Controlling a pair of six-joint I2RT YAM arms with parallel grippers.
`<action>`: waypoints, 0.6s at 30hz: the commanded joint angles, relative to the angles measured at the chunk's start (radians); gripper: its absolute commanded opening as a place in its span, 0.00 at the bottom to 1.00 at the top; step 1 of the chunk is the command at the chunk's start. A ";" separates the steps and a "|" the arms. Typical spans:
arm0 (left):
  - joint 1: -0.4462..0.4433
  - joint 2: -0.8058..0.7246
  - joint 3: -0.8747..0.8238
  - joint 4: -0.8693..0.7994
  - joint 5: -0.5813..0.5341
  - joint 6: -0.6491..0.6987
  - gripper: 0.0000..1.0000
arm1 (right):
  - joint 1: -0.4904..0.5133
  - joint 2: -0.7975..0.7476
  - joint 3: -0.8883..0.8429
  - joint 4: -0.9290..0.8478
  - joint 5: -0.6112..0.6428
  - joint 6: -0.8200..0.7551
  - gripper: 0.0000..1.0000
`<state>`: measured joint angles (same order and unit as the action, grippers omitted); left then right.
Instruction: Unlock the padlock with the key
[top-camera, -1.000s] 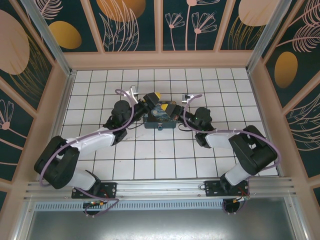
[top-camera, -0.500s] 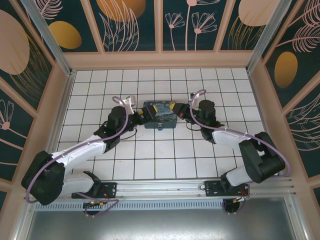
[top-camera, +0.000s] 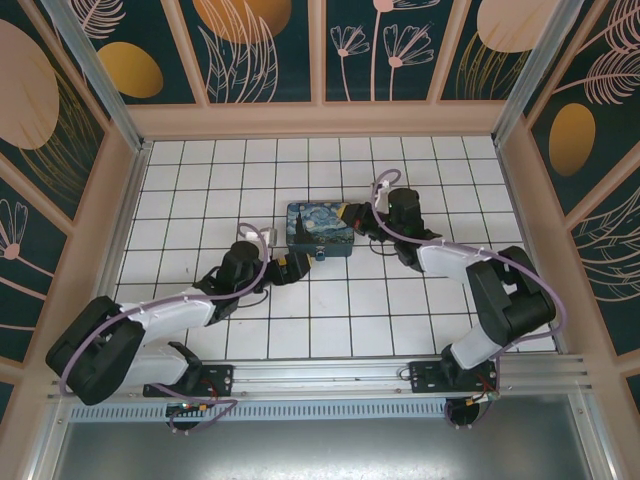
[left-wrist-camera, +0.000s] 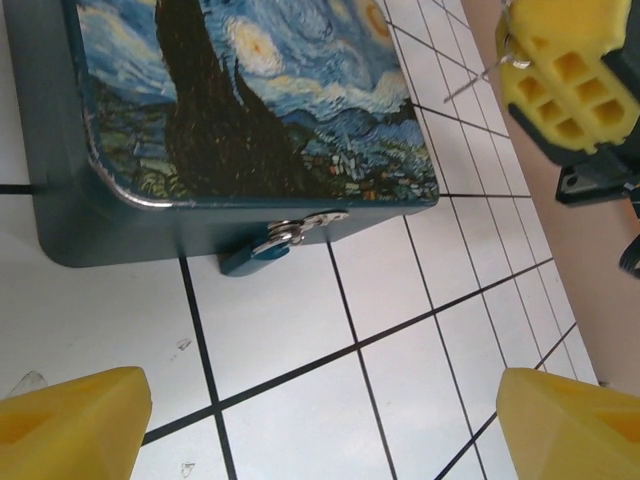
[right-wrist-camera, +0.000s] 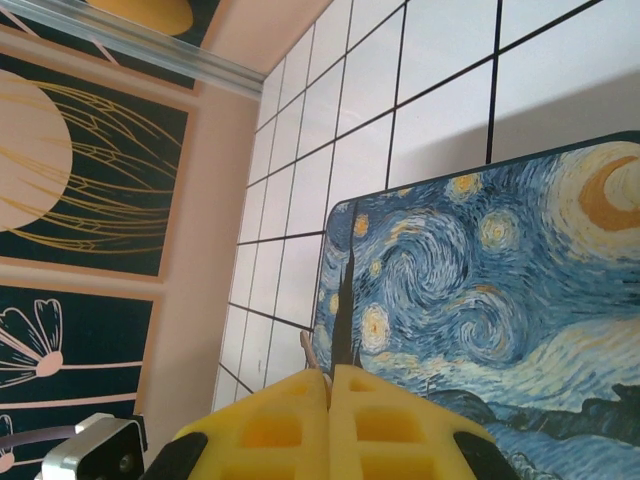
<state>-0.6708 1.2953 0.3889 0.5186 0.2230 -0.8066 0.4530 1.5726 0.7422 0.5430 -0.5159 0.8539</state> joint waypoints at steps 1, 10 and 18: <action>-0.004 0.056 -0.010 0.123 0.044 0.048 0.87 | -0.008 0.020 0.057 -0.042 -0.020 -0.037 0.00; -0.005 0.262 0.058 0.257 0.067 0.103 0.81 | -0.008 0.108 0.134 -0.066 -0.025 -0.048 0.00; -0.007 0.359 0.085 0.338 0.067 0.147 0.79 | -0.011 0.143 0.134 -0.058 -0.018 -0.049 0.00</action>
<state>-0.6708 1.6291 0.4561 0.7788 0.2806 -0.7040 0.4511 1.6966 0.8539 0.4808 -0.5247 0.8196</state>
